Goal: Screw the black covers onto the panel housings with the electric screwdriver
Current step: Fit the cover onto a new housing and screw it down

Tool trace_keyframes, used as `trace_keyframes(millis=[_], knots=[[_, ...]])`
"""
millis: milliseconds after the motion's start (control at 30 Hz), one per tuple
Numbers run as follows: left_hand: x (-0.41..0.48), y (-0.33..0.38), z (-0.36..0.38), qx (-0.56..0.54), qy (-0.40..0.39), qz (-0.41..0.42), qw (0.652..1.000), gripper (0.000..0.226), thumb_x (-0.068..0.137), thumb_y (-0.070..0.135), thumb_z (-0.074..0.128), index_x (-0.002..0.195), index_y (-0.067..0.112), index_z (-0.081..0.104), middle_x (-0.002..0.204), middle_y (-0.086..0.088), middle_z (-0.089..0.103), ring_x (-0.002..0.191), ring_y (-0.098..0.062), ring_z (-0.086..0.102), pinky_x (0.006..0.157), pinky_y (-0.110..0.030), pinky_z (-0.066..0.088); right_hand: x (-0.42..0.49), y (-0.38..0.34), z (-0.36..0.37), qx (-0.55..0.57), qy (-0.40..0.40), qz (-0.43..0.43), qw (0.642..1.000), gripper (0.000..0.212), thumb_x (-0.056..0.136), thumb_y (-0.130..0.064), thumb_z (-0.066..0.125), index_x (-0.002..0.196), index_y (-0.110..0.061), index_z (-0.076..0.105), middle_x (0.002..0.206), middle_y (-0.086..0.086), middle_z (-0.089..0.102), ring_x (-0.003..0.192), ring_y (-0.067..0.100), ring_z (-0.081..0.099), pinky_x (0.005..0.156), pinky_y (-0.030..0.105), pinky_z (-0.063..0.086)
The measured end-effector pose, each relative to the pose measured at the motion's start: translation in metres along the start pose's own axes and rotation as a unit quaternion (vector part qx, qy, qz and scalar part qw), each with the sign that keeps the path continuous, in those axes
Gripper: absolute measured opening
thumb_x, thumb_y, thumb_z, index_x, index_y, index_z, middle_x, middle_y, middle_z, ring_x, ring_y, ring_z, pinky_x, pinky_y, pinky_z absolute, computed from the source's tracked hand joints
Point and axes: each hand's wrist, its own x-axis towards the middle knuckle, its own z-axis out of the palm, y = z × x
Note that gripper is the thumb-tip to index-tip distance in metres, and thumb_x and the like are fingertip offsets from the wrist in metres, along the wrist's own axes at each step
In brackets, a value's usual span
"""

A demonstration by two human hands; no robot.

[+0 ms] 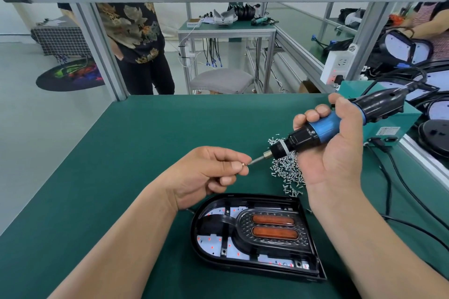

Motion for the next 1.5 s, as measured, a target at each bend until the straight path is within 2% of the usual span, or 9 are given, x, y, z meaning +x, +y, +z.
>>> trace_keyframes(millis=[233,400,600,833,967,1300,1500], knots=[[0.000,0.000,0.004,0.024,0.013,0.002,1.000,0.014,0.088,0.002,0.071,0.101,0.005,0.075,0.092,-0.014,0.074,0.056,-0.009,0.049,0.043,-0.014,0.032,-0.004,0.002,0.002,-0.010,-0.009,0.000,1.000,0.016,0.101,-0.019,0.066,0.114,-0.015,0.057,0.079,-0.002,0.056,0.067,0.014,0.055,0.077,0.033,0.054],[0.000,0.000,0.005,0.050,0.022,0.000,0.998,0.011,0.096,-0.002,0.066,0.105,0.001,0.069,0.090,-0.014,0.073,0.057,-0.008,0.049,0.043,-0.013,0.032,-0.005,0.002,0.003,-0.012,-0.011,-0.001,1.000,0.015,0.101,-0.019,0.064,0.114,-0.015,0.058,0.079,-0.002,0.056,0.067,0.014,0.055,0.077,0.033,0.054],[-0.001,0.000,0.005,0.074,0.022,-0.002,0.997,0.009,0.098,-0.001,0.065,0.108,-0.002,0.066,0.090,-0.012,0.073,0.058,-0.008,0.048,0.043,-0.013,0.033,-0.003,0.003,0.001,-0.020,-0.009,0.001,1.000,0.021,0.102,-0.017,0.064,0.120,-0.014,0.053,0.079,-0.001,0.055,0.067,0.014,0.054,0.077,0.034,0.054],[-0.002,0.001,0.005,0.102,0.032,0.005,0.994,0.005,0.100,0.000,0.065,0.105,-0.003,0.065,0.088,-0.011,0.073,0.058,-0.008,0.048,0.044,-0.014,0.034,-0.004,0.003,0.004,-0.057,-0.036,-0.015,0.998,0.015,0.103,-0.020,0.066,0.114,-0.015,0.057,0.080,-0.002,0.056,0.069,0.014,0.055,0.078,0.034,0.054],[-0.002,0.001,0.006,0.133,0.058,0.013,0.989,0.006,0.101,0.001,0.066,0.105,-0.002,0.064,0.084,-0.007,0.075,0.056,-0.007,0.050,0.045,-0.014,0.036,-0.007,0.007,0.005,-0.085,-0.008,-0.022,0.996,0.023,0.102,-0.027,0.071,0.111,-0.015,0.054,0.082,-0.001,0.058,0.071,0.015,0.059,0.078,0.035,0.056],[-0.001,0.001,0.006,0.157,0.095,0.024,0.983,0.004,0.100,0.001,0.067,0.103,0.003,0.066,0.088,-0.009,0.077,0.056,-0.007,0.051,0.047,-0.015,0.038,-0.008,0.011,0.004,-0.090,0.054,-0.022,0.994,0.023,0.103,-0.034,0.070,0.108,-0.016,0.057,0.081,-0.001,0.060,0.071,0.015,0.062,0.076,0.035,0.057],[-0.001,0.002,0.008,0.112,0.052,0.025,0.992,0.013,0.096,0.006,0.071,0.109,0.003,0.068,0.091,-0.010,0.074,0.061,-0.009,0.049,0.049,-0.015,0.039,0.001,0.008,-0.005,-0.043,0.096,0.010,0.994,0.032,0.100,-0.040,0.073,0.108,-0.014,0.057,0.081,0.000,0.061,0.072,0.017,0.062,0.079,0.036,0.058]])
